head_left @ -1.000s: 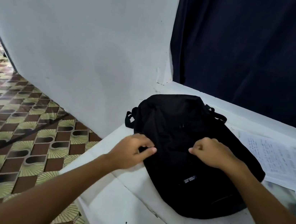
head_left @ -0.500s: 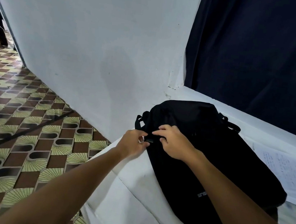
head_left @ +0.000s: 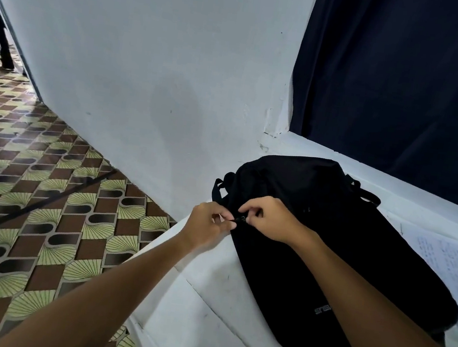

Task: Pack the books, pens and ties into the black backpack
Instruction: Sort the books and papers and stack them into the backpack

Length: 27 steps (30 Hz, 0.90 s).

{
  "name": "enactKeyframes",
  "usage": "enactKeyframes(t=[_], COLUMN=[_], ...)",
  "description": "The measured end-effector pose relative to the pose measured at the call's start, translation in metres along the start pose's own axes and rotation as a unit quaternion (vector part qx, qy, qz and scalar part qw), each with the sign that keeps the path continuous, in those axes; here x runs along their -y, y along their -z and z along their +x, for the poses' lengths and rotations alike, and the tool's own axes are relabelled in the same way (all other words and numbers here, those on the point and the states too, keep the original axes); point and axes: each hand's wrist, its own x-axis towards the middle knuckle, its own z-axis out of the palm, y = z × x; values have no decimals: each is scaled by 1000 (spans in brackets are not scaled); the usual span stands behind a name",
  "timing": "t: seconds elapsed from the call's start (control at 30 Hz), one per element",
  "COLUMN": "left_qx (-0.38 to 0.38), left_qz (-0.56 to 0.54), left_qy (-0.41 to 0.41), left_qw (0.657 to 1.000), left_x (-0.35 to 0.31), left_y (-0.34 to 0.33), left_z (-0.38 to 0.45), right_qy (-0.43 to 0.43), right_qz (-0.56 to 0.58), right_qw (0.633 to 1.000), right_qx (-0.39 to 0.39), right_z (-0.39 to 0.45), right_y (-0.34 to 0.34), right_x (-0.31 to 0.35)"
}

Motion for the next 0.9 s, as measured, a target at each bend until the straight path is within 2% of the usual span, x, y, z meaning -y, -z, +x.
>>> enactKeyframes(t=[0.1, 0.2, 0.3, 0.43, 0.53, 0.73, 0.9], left_qx=[32, 53, 35, 46, -4, -25, -47], left_qz=[-153, -247, -312, -187, -69, -144, -58], left_qy=[65, 143, 215, 205, 167, 185, 135], left_qw=[986, 957, 925, 960, 984, 972, 988], left_x=[-13, -16, -19, -24, -22, -9, -1], left_y=[7, 16, 18, 1, -11, -18, -14], left_z=[-6, -3, 10, 35, 48, 57, 62], right_qy=[-6, -9, -6, 21, 48, 76, 63], right_qz=[-48, -34, -24, -57, -80, -97, -81], right_qw=[997, 999, 1000, 998, 996, 992, 990], right_qx=[53, 30, 13, 0, -5, 15, 100], right_z=[5, 8, 6, -3, -13, -52, -122], right_y=[-5, -7, -6, -6, -7, -6, 10], right_x=[10, 12, 10, 8, 5, 1, -2])
